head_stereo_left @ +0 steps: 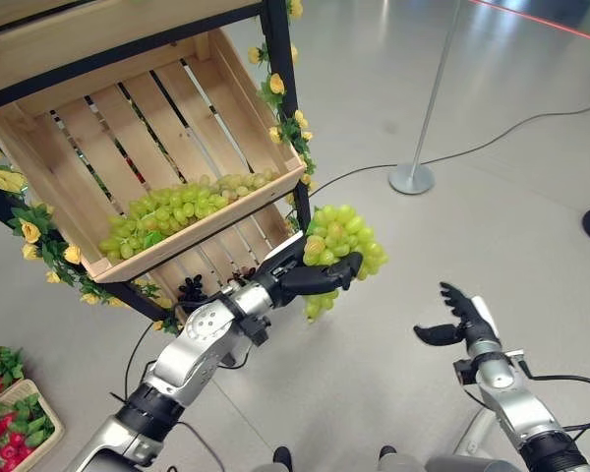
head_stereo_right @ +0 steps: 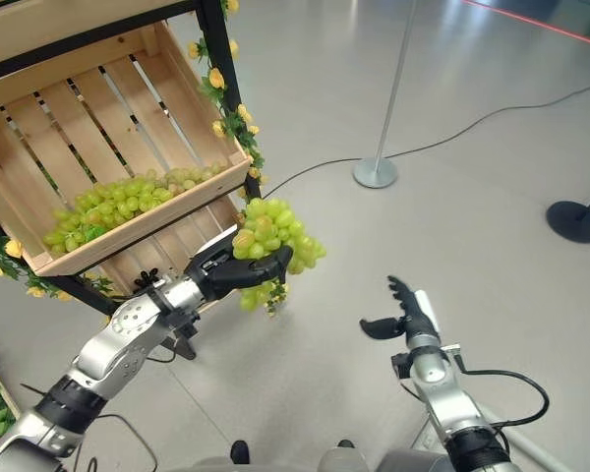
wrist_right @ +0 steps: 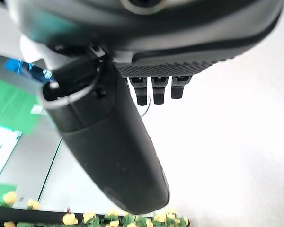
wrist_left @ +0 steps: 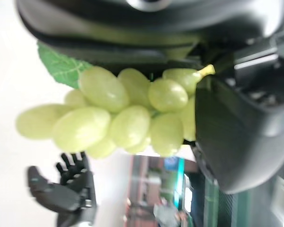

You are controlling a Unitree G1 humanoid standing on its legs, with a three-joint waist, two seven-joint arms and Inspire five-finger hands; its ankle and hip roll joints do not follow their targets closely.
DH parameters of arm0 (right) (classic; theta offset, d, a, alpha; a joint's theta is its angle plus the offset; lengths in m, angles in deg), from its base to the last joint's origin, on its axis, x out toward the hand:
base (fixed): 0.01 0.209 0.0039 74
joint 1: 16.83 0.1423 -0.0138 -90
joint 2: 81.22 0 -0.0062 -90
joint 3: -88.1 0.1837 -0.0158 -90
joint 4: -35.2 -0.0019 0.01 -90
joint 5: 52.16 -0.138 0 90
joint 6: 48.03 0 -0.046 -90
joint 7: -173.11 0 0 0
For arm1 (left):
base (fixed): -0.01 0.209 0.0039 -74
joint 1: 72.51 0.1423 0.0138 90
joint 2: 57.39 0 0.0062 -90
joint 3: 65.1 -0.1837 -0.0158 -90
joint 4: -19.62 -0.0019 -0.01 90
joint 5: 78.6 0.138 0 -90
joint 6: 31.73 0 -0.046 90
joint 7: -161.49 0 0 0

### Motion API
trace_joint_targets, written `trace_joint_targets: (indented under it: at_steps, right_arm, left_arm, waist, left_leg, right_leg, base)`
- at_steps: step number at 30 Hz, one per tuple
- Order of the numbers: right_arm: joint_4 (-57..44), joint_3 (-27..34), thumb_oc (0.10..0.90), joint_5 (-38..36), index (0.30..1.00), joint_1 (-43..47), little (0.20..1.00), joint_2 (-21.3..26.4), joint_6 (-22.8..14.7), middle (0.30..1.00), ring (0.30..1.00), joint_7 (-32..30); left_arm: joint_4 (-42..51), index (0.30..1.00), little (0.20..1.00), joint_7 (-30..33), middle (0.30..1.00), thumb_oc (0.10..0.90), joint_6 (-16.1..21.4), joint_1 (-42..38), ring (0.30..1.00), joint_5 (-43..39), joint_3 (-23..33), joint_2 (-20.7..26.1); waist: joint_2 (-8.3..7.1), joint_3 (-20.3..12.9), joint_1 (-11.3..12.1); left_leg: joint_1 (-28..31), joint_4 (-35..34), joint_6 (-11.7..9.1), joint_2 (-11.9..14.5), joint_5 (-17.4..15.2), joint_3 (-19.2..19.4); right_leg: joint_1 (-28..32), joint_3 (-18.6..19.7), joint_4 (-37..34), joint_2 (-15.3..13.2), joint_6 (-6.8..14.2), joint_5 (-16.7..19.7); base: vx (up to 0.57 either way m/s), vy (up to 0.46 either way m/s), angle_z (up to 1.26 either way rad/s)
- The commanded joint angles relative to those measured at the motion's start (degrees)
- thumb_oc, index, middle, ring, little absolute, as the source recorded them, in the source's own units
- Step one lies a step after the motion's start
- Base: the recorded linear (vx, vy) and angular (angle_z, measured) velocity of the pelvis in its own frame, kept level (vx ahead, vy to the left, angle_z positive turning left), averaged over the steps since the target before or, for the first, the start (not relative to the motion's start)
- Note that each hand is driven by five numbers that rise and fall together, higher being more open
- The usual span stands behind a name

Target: Pick up the fruits from the basket on one side to the basket on the other side

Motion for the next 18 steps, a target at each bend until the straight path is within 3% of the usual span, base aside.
trace_joint_targets:
  at_steps: [1, 6, 8, 18]
  right_arm:
    - [-4.7, -1.0, 0.8, -0.5, 0.9, 0.6, 0.9, -1.0, -5.9, 0.9, 0.9, -3.5]
    - [-7.2, -1.5, 0.8, 2.3, 0.9, -1.3, 0.9, -2.9, -5.4, 0.9, 0.9, -2.1]
    - [-7.7, -2.5, 0.8, 2.7, 0.9, 0.0, 0.9, -3.5, -5.2, 0.9, 0.9, -0.7]
    - [-5.6, -4.7, 0.8, 2.1, 0.9, 1.4, 0.9, -2.0, -2.8, 0.9, 0.9, -1.1]
  left_arm:
    - [6.4, 0.3, 0.3, -0.7, 0.3, 0.4, 5.8, -5.9, 0.3, -4.5, 5.0, -1.1]
    - [9.0, 0.3, 0.3, 0.0, 0.3, 0.4, 4.8, -3.5, 0.3, -4.1, 6.5, 0.0]
    - [9.6, 0.3, 0.3, 1.3, 0.3, 0.4, 4.4, -3.9, 0.3, -2.8, 7.5, 0.9]
    - [12.7, 0.3, 0.3, 0.7, 0.3, 0.4, 7.9, -4.0, 0.3, -5.4, 8.6, 0.4]
  waist:
    - [-0.57, -5.6, 0.6]
    - [-0.1, -5.6, 0.1]
    - [0.16, -5.6, 0.8]
    - [-0.81, -6.8, 2.7]
  left_leg:
    - [-0.2, 0.2, 0.7, -1.3, -3.2, -4.1]
    - [1.1, 0.2, 1.9, -1.7, -4.3, -1.0]
    - [1.5, 0.2, 2.2, -1.0, -4.1, 0.4]
    - [0.9, 0.2, 0.0, 1.1, -2.9, 1.1]
  right_leg:
    - [-2.7, 4.9, -2.3, 3.3, -1.8, 6.2]
    - [-2.2, 4.8, -3.0, 2.7, -1.1, 7.3]
    - [-3.7, 2.5, 3.0, 1.6, -0.4, 6.6]
    - [0.2, 1.4, -5.5, 2.1, -1.7, 7.0]
  base:
    - [-0.03, 0.089, -0.05]
    - [-0.03, 0.045, -0.22]
    - [-0.05, -0.031, -0.36]
    - [0.02, -0.059, -0.14]
